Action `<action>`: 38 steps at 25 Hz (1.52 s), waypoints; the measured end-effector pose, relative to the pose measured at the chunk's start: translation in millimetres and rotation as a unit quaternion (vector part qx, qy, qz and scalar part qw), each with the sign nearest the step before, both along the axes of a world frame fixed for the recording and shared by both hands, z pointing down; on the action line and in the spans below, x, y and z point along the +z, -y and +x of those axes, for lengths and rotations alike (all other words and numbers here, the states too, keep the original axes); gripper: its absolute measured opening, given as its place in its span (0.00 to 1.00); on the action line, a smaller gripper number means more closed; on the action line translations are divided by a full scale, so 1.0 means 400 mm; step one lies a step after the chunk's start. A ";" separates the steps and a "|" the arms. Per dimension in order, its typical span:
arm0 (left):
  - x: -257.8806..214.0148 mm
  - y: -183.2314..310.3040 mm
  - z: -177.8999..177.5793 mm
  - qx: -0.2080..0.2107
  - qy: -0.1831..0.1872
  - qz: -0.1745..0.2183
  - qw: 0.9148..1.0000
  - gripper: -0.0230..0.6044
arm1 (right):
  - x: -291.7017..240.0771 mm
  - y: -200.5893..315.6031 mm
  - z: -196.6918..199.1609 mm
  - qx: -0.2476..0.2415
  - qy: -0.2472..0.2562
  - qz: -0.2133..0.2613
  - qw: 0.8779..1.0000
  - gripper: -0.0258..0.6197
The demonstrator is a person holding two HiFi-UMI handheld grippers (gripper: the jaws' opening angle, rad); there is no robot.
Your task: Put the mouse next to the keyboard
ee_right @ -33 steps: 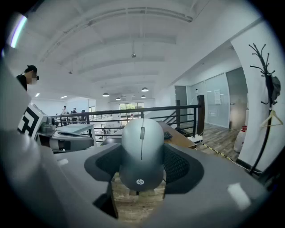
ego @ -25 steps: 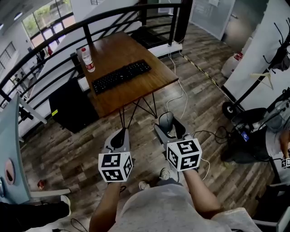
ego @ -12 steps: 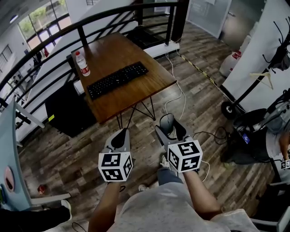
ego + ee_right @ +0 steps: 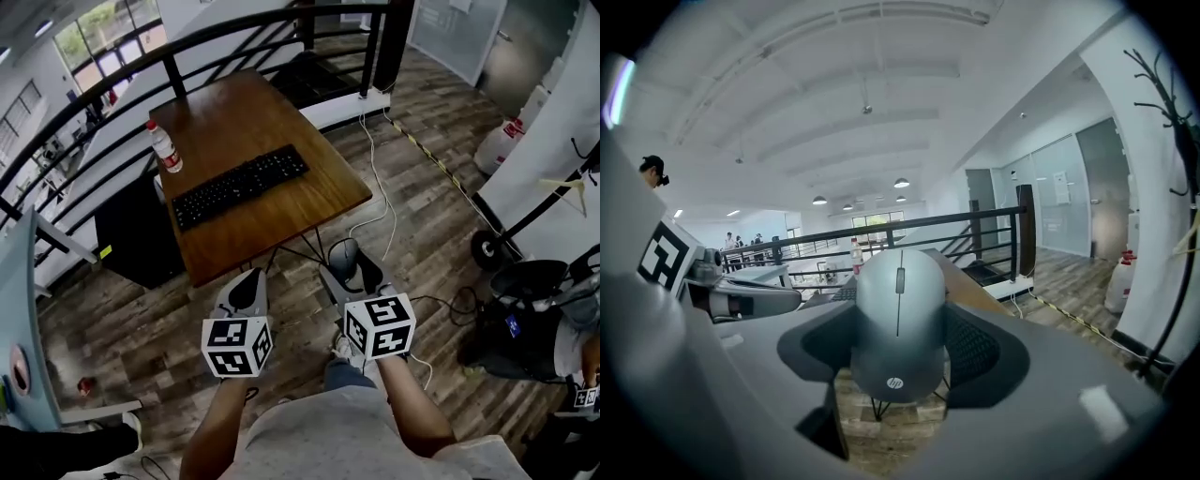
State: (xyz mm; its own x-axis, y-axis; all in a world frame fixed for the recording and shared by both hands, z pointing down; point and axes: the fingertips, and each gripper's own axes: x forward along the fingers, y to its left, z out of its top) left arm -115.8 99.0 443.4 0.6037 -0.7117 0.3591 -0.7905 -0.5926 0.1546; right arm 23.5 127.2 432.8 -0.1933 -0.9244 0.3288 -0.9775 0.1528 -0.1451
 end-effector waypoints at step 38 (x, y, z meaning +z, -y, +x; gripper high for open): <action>0.067 0.527 0.257 -0.147 0.001 -0.014 0.989 0.03 | 0.091 0.630 0.339 -0.116 0.015 -0.044 0.992 0.50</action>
State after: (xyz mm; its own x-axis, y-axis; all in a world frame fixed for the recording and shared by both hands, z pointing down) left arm -12.9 -111.7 470.4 0.3712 -0.8463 0.3820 -0.9284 -0.3320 0.1666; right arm 159.2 -124.8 469.4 -0.4093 -0.8219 0.3963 -0.9122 0.3597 -0.1962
